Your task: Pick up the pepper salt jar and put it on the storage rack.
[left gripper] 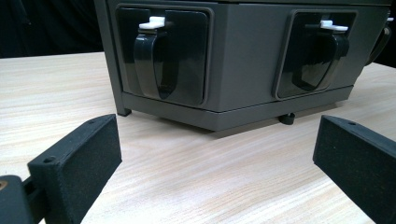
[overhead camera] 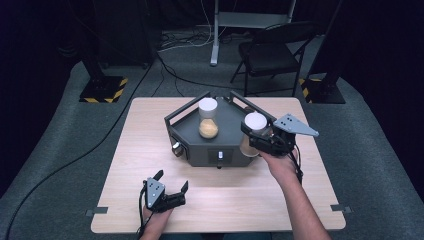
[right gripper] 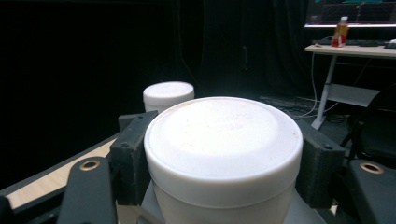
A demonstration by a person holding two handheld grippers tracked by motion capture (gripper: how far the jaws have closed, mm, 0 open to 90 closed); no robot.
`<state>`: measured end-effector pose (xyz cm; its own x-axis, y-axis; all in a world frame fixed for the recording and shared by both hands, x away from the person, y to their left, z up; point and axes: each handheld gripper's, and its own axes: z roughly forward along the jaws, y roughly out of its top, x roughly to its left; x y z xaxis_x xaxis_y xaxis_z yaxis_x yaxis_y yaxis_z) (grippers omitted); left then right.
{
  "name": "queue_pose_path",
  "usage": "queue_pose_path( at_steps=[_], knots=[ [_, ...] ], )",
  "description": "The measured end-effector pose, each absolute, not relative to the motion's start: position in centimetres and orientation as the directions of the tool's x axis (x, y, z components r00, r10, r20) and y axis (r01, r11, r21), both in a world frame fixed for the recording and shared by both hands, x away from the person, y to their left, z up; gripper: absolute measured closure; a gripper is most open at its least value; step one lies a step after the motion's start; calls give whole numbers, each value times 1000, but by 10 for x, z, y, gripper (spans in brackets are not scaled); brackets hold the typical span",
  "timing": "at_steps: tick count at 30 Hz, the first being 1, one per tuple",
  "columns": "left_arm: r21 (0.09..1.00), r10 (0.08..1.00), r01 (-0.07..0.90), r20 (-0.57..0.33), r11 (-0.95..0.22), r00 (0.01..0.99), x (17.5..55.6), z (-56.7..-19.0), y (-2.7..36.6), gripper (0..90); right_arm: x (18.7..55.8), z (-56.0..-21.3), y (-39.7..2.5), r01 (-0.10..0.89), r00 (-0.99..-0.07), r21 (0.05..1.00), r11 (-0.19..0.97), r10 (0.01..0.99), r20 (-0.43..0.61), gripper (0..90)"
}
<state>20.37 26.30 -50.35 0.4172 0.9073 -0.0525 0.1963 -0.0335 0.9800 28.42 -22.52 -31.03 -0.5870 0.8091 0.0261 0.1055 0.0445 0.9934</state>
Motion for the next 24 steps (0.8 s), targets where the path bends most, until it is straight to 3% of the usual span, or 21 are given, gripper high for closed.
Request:
queue_pose_path(
  at_steps=[24],
  knots=[
    [979, 905, 203, -78, -9, 419, 204, -504, 267, 5, 309, -308, -172, 98, -487, 994, 49, 873, 5, 319]
  ],
)
